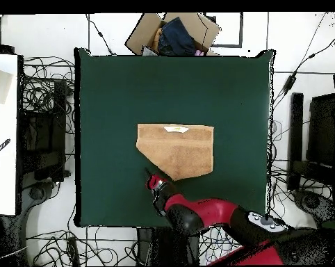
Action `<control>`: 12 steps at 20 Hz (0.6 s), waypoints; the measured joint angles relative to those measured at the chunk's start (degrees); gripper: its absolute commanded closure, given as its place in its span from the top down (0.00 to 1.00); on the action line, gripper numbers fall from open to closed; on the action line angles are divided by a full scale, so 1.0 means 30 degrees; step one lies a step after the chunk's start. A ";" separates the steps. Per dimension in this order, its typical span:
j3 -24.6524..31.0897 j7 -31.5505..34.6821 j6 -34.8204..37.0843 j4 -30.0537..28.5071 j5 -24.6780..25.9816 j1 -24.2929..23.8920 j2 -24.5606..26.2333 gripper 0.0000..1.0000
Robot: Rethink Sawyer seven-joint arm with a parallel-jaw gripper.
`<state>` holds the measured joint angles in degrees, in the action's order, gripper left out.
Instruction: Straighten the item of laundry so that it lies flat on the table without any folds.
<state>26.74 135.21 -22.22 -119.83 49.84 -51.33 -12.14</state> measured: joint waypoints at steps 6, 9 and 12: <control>-0.0873 0.0000 -0.2088 0.0915 0.3119 0.2478 0.0002 1.00; -0.0884 0.0000 -0.2317 0.1221 0.3908 0.2835 -0.0002 1.00; -0.0898 0.0000 -0.2356 0.1574 0.4472 0.2967 0.0002 1.00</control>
<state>24.05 135.21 -29.29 -115.11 63.26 -42.43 -12.14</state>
